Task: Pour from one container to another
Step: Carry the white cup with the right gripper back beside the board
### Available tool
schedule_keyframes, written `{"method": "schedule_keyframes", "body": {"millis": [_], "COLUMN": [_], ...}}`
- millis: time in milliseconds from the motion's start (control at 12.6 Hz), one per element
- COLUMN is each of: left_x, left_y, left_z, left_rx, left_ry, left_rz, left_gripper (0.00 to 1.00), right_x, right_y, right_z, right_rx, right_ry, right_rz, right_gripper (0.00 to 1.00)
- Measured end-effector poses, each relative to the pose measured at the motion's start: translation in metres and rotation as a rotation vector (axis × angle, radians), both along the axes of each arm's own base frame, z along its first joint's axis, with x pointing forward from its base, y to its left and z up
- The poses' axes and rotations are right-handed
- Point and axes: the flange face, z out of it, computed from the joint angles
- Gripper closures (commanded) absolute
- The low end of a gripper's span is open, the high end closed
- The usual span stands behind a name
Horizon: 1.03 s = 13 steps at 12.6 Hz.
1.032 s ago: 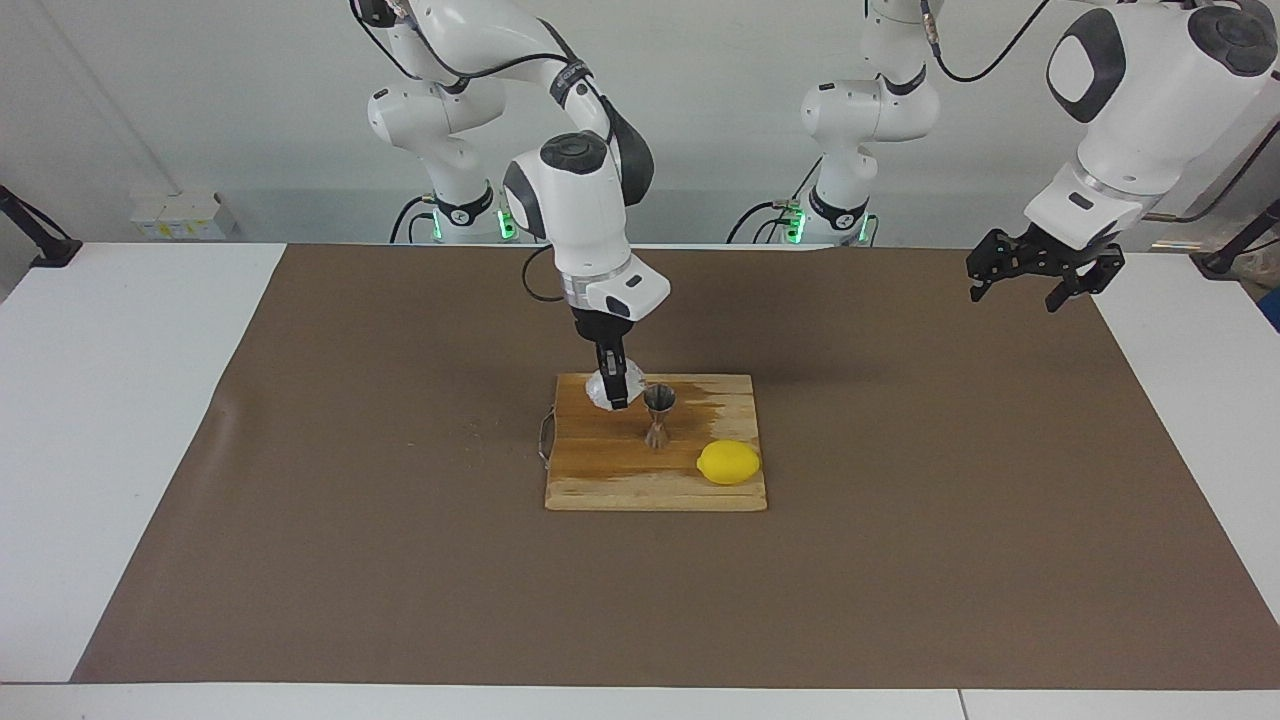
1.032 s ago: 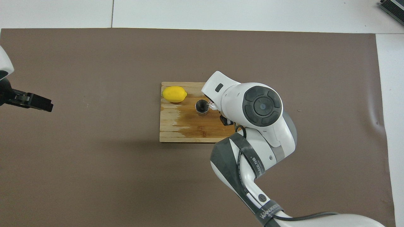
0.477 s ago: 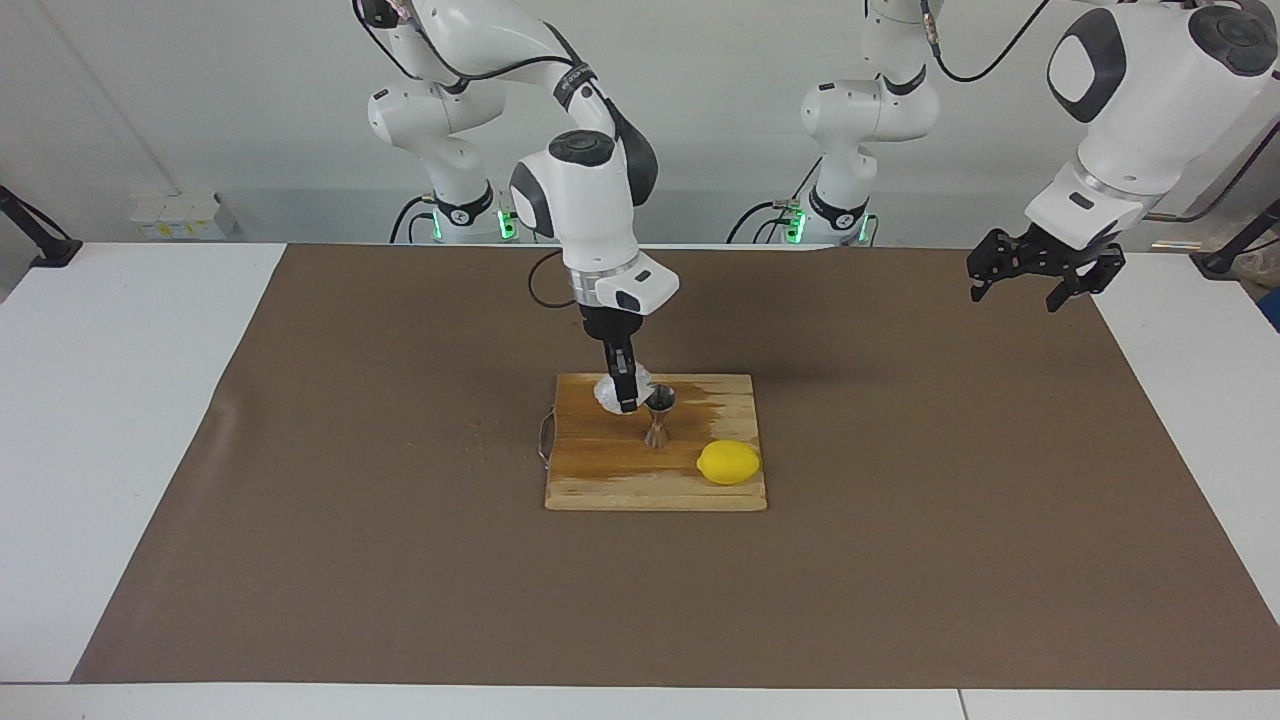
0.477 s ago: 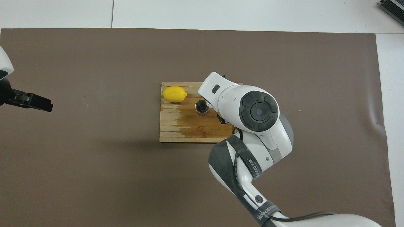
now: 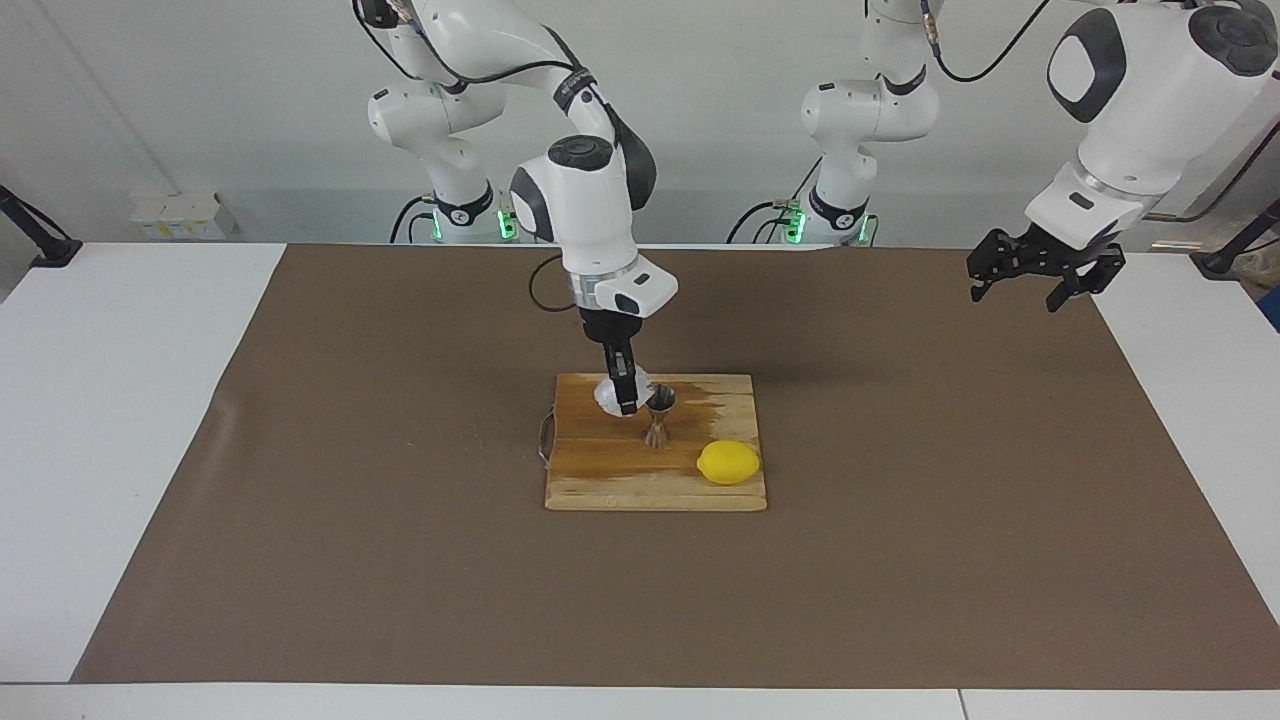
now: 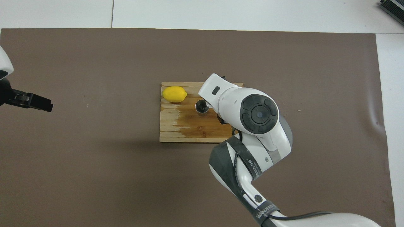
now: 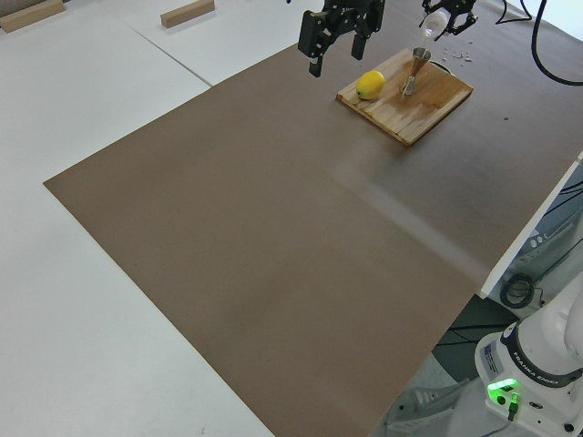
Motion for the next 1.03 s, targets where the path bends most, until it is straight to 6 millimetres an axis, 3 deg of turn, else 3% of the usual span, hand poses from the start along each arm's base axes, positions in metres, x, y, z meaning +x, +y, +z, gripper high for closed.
{"method": "schedule_keyframes", "body": {"millis": [397, 635, 874, 1032], "left_x": [0.000, 0.000, 0.000, 0.000], "left_y": [0.000, 0.000, 0.000, 0.000], "left_z": [0.000, 0.000, 0.000, 0.000], "left_rx": [0.000, 0.000, 0.000, 0.000], "left_ry": [0.000, 0.000, 0.000, 0.000], "left_rz": [0.000, 0.000, 0.000, 0.000], "left_gripper": [0.00, 0.00, 0.00, 0.00], "right_x": [0.003, 0.015, 0.035, 0.046], "right_y": [-0.006, -0.032, -0.090, -0.150], "right_z": [-0.003, 0.004, 0.004, -0.005], "right_rx": [0.193, 0.316, 0.455, 0.533], "right_ry": [0.081, 0.096, 0.142, 0.190], "right_rz": [-0.018, -0.018, -0.030, -0.036], "right_gripper": [0.99, 0.99, 0.99, 0.99]}}
